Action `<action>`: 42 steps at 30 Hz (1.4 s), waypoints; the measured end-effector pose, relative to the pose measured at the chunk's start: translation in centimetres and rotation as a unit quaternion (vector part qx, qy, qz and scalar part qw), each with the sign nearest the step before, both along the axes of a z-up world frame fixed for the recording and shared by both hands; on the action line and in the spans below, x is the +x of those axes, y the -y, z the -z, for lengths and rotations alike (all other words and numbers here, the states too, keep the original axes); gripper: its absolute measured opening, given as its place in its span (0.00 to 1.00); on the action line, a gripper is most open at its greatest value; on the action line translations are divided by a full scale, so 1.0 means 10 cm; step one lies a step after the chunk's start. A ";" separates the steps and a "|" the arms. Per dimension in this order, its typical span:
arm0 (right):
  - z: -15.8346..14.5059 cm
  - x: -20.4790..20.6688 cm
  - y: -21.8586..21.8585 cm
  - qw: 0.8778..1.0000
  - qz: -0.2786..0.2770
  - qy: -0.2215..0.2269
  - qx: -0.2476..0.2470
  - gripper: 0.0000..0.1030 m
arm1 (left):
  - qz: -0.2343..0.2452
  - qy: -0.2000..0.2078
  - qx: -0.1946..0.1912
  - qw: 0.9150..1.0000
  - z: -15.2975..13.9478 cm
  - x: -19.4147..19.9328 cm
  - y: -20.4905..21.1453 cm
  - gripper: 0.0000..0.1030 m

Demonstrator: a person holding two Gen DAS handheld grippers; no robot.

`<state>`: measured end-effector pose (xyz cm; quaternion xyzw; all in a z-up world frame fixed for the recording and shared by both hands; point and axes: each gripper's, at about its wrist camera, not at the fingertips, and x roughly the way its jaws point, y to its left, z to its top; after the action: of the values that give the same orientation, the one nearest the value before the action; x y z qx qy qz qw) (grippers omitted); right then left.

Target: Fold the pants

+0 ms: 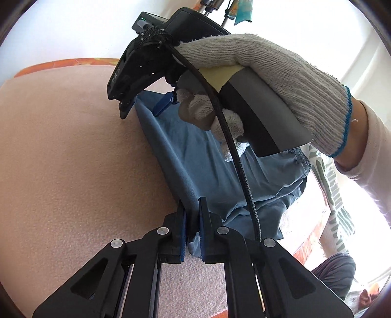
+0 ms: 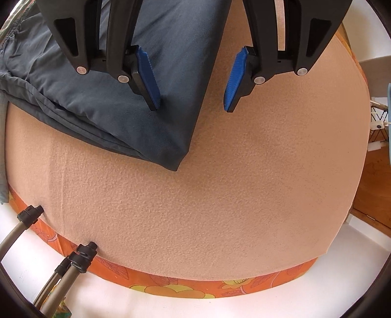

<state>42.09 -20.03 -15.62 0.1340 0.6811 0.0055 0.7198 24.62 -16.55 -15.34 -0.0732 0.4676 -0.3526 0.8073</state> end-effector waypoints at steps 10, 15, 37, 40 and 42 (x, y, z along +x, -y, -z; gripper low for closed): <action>-0.30 -0.15 0.39 0.996 0.036 0.045 0.066 0.02 | 0.005 0.027 -0.025 0.999 -0.30 0.02 -0.08 0.06; -0.63 -0.35 0.62 0.992 0.046 0.079 0.089 0.01 | 0.026 0.044 -0.028 0.998 -0.46 -0.07 0.05 0.06; -1.45 -1.38 2.21 0.957 0.149 0.207 0.138 0.00 | 0.165 0.115 -0.049 0.978 -1.25 -0.54 1.46 0.06; -1.37 -1.60 2.53 0.954 0.163 0.212 0.138 0.00 | 0.191 0.105 -0.052 0.975 -1.17 -0.61 1.75 0.06; -1.30 -1.77 2.75 0.951 0.174 0.214 0.137 0.00 | 0.205 0.095 -0.056 0.973 -1.11 -0.65 1.94 0.06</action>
<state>24.35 -47.50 -2.59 0.3433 0.4697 0.0023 0.8134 18.09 -35.94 -4.25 0.0132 0.3730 -0.5413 0.7535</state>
